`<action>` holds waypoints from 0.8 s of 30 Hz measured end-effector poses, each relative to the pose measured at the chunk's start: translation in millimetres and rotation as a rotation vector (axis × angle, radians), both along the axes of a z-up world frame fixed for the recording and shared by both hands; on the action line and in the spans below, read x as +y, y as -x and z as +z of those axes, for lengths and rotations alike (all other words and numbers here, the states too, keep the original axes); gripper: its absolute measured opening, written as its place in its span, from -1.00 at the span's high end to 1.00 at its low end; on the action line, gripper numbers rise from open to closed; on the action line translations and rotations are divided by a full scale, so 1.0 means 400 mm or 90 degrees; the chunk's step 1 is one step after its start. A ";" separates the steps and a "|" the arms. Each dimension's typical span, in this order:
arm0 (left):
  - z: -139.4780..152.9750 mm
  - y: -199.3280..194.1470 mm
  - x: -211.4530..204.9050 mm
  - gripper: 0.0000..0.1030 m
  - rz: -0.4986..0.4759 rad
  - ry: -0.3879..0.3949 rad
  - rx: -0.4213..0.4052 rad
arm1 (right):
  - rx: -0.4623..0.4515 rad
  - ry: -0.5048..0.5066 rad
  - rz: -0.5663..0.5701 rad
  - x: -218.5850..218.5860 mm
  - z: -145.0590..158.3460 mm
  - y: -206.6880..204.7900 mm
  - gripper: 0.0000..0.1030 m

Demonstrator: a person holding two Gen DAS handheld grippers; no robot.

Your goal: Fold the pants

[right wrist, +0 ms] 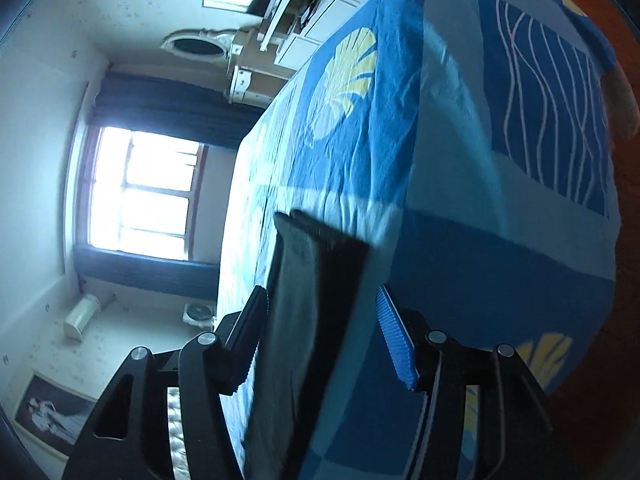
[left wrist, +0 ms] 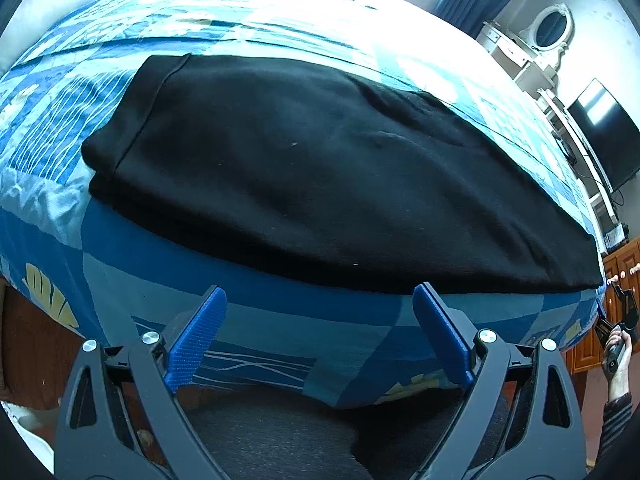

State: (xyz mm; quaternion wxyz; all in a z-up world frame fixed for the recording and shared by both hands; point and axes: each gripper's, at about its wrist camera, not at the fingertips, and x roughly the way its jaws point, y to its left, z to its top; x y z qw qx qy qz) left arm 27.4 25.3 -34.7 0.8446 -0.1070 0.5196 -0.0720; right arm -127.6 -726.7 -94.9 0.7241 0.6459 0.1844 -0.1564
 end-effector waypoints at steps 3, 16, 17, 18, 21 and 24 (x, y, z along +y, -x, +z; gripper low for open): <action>-0.001 -0.002 0.014 -0.83 0.010 -0.003 0.001 | -0.002 -0.002 0.006 -0.006 -0.004 -0.030 -0.10; 0.053 -0.008 0.139 -0.83 0.083 -0.025 -0.018 | 0.052 0.003 0.033 0.010 0.004 -0.149 0.78; 0.062 -0.005 0.159 -0.83 0.097 -0.021 -0.021 | 0.046 0.012 0.038 0.014 0.026 -0.153 0.78; 0.069 -0.004 0.175 -0.83 0.108 -0.021 -0.023 | 0.039 0.016 0.041 0.018 0.045 -0.159 0.78; 0.089 0.006 0.214 -0.83 0.135 -0.020 -0.029 | 0.011 0.032 0.058 0.029 0.117 -0.177 0.78; 0.104 0.011 0.237 -0.83 0.153 -0.009 -0.033 | -0.012 0.062 0.089 0.062 0.205 -0.200 0.78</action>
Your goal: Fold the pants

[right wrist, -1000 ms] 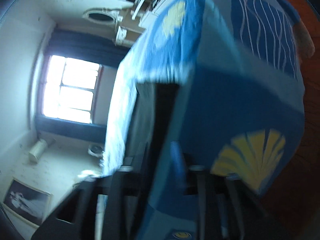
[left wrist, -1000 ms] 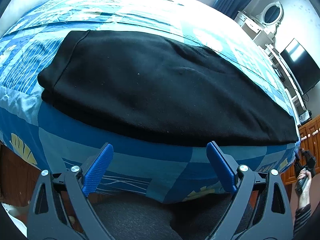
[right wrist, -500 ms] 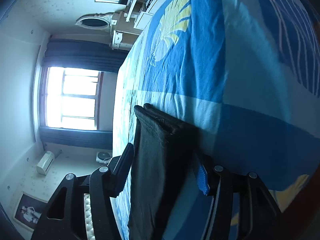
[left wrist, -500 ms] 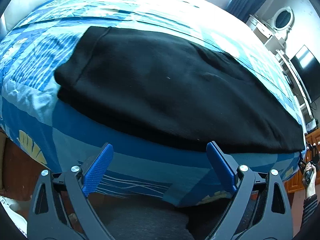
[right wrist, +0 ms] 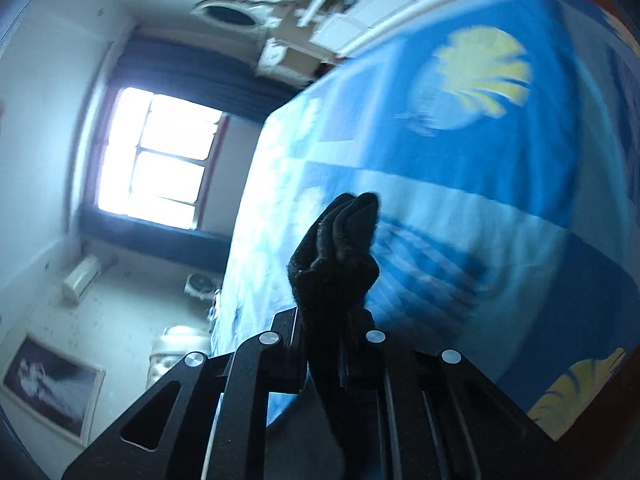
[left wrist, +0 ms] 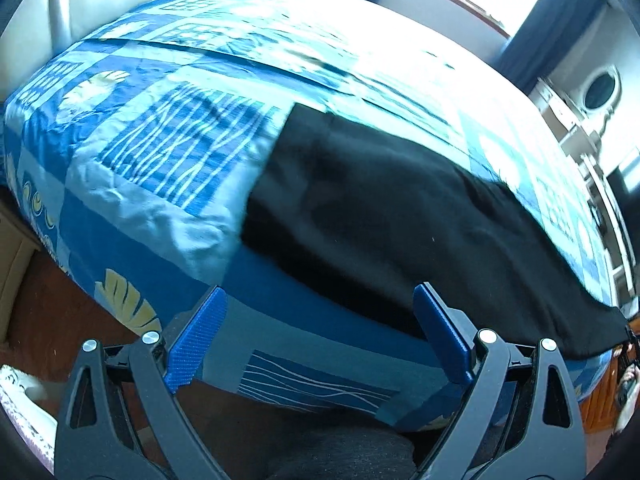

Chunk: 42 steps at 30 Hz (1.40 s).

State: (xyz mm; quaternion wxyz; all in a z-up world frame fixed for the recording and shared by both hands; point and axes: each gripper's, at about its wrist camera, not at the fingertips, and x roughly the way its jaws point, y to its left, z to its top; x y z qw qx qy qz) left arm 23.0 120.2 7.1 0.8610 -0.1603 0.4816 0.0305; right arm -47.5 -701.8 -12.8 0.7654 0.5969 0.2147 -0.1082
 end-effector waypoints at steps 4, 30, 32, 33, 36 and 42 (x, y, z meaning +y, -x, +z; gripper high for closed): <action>0.009 -0.007 0.001 -0.83 -0.002 0.006 -0.009 | -0.032 0.039 0.050 0.068 0.113 -0.046 0.78; 0.008 -0.004 -0.083 -0.83 -0.068 -0.023 -0.023 | -0.019 0.243 0.373 0.710 0.211 -0.289 0.78; 0.008 -0.004 -0.085 -0.83 -0.068 -0.022 -0.024 | -0.007 0.252 0.390 0.754 0.190 -0.298 0.78; 0.008 -0.005 -0.086 -0.83 -0.068 -0.022 -0.024 | -0.001 0.253 0.398 0.773 0.176 -0.302 0.78; 0.009 -0.004 -0.089 -0.83 -0.071 -0.022 -0.024 | 0.020 0.259 0.422 0.831 0.132 -0.315 0.78; 0.012 -0.002 -0.099 -0.83 -0.078 -0.025 -0.028 | 0.064 0.291 0.471 0.935 0.056 -0.326 0.78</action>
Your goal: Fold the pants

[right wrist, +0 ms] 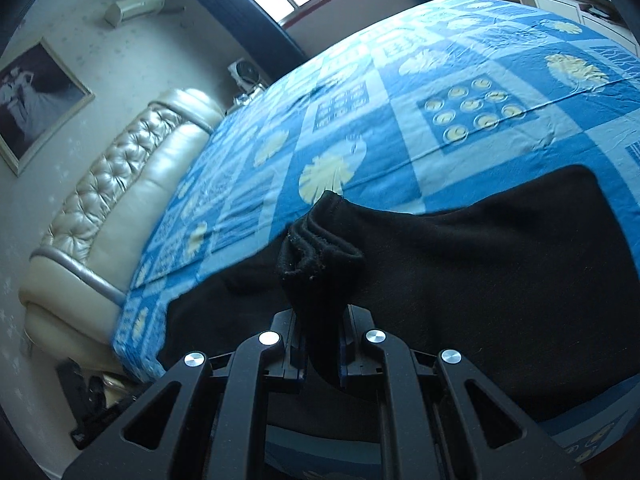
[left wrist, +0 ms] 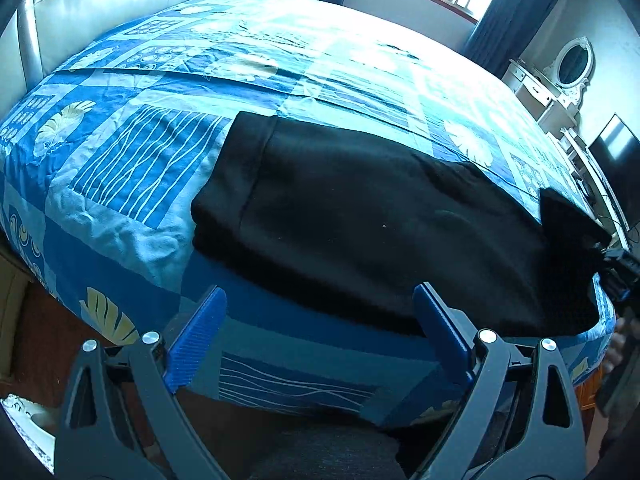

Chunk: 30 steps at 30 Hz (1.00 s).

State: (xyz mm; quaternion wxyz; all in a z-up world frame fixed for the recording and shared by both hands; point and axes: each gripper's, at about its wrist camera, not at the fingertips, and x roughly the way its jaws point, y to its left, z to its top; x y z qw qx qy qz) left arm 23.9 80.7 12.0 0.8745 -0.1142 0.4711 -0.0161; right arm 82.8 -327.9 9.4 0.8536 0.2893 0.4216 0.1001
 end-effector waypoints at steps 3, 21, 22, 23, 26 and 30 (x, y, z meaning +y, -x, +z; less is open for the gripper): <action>0.000 0.000 -0.001 -0.83 -0.001 0.001 0.001 | 0.011 0.023 0.020 0.041 -0.021 -0.001 0.78; -0.002 0.001 -0.016 -0.83 -0.012 0.003 0.003 | 0.047 0.087 0.104 0.175 -0.094 0.013 0.78; -0.002 0.001 -0.017 -0.83 -0.012 0.003 0.003 | 0.049 0.089 0.106 0.179 -0.098 0.014 0.78; -0.002 0.000 -0.018 -0.83 -0.012 0.003 0.003 | 0.051 0.091 0.108 0.182 -0.102 0.015 0.78; -0.002 0.001 -0.020 -0.83 -0.013 0.002 0.003 | 0.056 0.087 0.111 0.186 -0.108 0.015 0.74; -0.003 0.002 -0.020 -0.83 -0.013 0.003 0.003 | 0.058 0.074 0.115 0.187 -0.108 0.018 0.60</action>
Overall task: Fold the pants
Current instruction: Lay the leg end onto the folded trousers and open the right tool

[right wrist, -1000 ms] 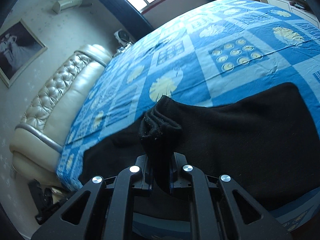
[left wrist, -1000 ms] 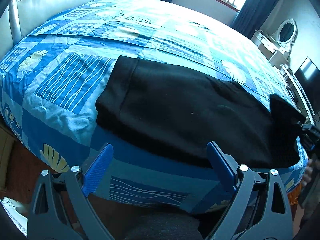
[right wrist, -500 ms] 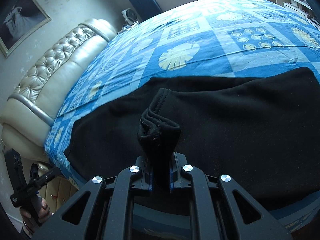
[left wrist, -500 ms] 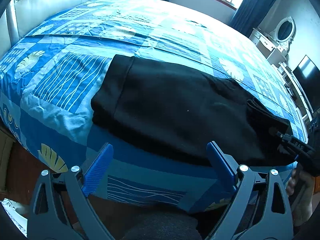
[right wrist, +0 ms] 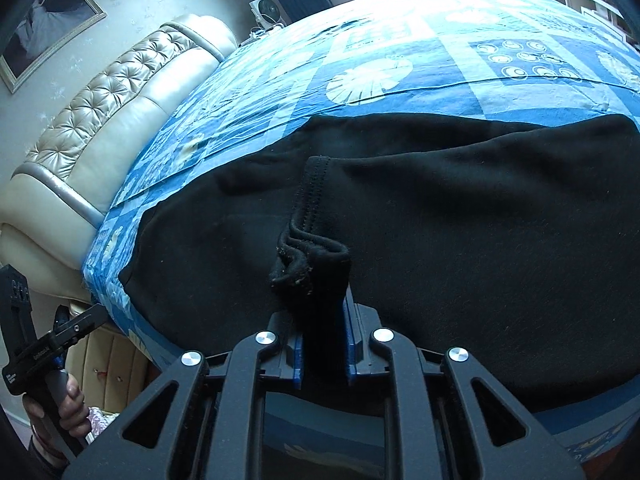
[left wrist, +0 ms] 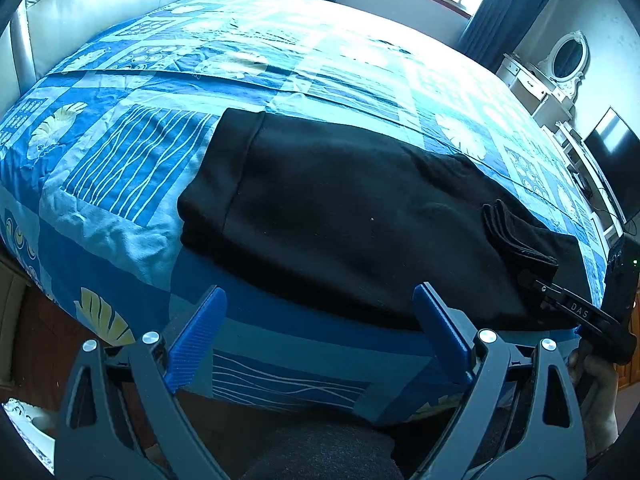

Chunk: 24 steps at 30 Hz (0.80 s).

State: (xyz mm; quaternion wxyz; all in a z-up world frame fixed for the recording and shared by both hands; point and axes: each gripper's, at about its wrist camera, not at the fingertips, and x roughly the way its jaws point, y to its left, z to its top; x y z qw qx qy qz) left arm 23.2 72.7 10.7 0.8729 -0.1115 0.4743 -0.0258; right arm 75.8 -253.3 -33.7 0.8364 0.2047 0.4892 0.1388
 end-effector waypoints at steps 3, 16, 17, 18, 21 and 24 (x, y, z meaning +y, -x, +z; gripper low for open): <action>-0.001 0.000 0.000 -0.83 0.001 0.001 0.001 | 0.002 -0.019 0.002 0.003 0.003 0.005 0.47; -0.005 -0.001 -0.003 -0.83 -0.002 0.001 0.003 | -0.001 -0.062 0.036 0.035 0.022 0.031 0.10; -0.006 -0.001 -0.004 -0.83 -0.003 0.000 0.003 | -0.002 -0.062 0.035 0.036 0.021 0.032 0.09; -0.006 -0.001 -0.005 -0.83 -0.004 0.000 0.003 | -0.002 -0.065 0.032 0.036 0.021 0.033 0.09; -0.007 0.000 -0.009 -0.83 -0.008 -0.001 0.003 | -0.003 -0.068 0.030 0.037 0.020 0.034 0.05; -0.007 -0.002 -0.010 -0.83 -0.010 -0.002 0.004 | 0.008 -0.064 0.038 0.046 0.009 0.029 0.05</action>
